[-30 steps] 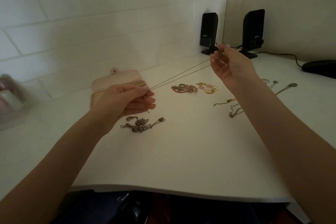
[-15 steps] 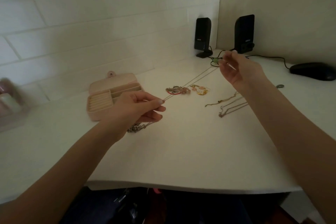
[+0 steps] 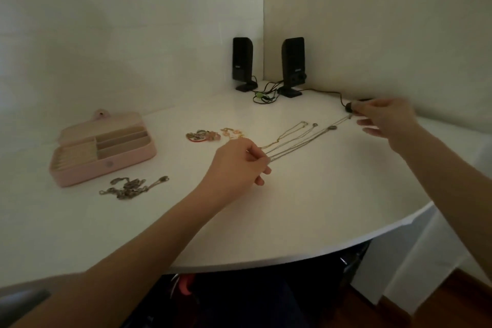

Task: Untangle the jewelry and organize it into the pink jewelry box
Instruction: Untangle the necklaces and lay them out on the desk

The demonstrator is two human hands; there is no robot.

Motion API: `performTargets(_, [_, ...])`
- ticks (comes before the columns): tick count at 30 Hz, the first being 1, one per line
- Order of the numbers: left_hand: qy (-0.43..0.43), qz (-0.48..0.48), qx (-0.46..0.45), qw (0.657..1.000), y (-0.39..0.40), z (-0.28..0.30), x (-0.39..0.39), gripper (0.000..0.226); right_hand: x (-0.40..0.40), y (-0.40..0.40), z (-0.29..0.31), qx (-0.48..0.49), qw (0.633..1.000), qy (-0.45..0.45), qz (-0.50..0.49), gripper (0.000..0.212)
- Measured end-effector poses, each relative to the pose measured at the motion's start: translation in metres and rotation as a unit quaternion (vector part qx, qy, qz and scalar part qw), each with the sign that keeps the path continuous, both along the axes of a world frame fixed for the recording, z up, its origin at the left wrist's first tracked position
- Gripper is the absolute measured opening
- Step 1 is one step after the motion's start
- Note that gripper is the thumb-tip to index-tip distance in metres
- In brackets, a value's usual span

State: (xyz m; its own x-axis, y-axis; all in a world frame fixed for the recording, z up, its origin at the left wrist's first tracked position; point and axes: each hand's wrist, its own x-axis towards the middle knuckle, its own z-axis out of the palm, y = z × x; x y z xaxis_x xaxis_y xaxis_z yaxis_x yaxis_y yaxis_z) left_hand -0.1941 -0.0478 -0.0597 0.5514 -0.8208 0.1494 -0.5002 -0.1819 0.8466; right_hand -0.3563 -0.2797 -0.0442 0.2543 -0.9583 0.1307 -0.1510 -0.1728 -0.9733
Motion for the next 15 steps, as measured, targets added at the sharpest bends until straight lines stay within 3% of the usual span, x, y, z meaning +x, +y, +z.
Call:
performTargets(4, [-0.123,-0.009,0.006,0.992,-0.003,-0.01,-0.015,0.007,-0.006,-0.009,-0.026,-0.065,0.991,0.102,-0.054,0.015])
performTargets(10, [-0.355,-0.013,0.015,0.934,-0.005,-0.018,-0.019,0.01,0.005,-0.015,-0.034,-0.145,0.962,0.231,-0.023,0.017])
performTargets(15, [-0.378,-0.031,0.0,0.925,-0.012,-0.023,-0.02,0.016,0.012,-0.015,-0.037,-0.227,0.93,0.284,-0.054,0.022])
